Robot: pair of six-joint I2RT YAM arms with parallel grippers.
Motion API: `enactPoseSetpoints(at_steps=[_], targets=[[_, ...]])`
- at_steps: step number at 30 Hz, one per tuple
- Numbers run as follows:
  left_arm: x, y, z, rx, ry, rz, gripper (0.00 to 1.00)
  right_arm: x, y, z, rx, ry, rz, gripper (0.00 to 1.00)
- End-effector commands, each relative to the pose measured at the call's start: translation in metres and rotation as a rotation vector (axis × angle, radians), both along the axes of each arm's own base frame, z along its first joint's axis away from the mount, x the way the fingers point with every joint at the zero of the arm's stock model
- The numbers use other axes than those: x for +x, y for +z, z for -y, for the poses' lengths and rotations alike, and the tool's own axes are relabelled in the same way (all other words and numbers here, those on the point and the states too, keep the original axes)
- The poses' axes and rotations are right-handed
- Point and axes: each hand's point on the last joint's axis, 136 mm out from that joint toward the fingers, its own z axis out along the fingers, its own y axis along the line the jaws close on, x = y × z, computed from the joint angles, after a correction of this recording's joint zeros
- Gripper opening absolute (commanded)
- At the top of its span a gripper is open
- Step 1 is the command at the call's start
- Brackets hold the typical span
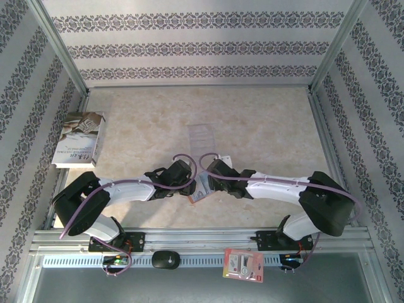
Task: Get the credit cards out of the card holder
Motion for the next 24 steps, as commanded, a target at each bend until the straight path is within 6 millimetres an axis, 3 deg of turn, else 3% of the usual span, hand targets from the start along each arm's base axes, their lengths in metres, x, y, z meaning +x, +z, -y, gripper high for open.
enactPoseSetpoints(at_steps=[1, 3, 5, 9, 11, 15, 20, 24], targets=[[-0.021, -0.021, -0.01, 0.063, -0.035, -0.089, 0.51, 0.005, 0.014, 0.034, -0.045, -0.067, 0.023, 0.56], [-0.019, -0.017, -0.008, 0.051, -0.037, -0.076, 0.54, 0.009, 0.028, 0.037, 0.012, -0.051, 0.036, 0.55], [-0.017, -0.012, -0.005, 0.04, -0.037, -0.065, 0.58, 0.009, 0.05, 0.024, 0.114, 0.03, 0.064, 0.5], [-0.012, -0.003, -0.001, 0.017, -0.038, -0.043, 0.63, -0.001, 0.085, -0.017, 0.289, 0.221, 0.064, 0.46], [-0.012, -0.002, -0.001, 0.018, -0.035, -0.041, 0.64, -0.006, 0.086, -0.04, 0.353, 0.286, -0.009, 0.43], [-0.015, 0.003, -0.004, 0.015, -0.027, -0.041, 0.64, -0.004, 0.056, -0.059, 0.338, 0.297, -0.132, 0.34], [-0.022, 0.015, -0.015, 0.001, -0.005, -0.035, 0.6, -0.002, 0.007, -0.053, 0.246, 0.243, -0.233, 0.26], [-0.033, 0.018, -0.026, 0.015, -0.003, -0.058, 0.53, -0.007, -0.017, -0.042, 0.184, 0.197, -0.271, 0.22]])
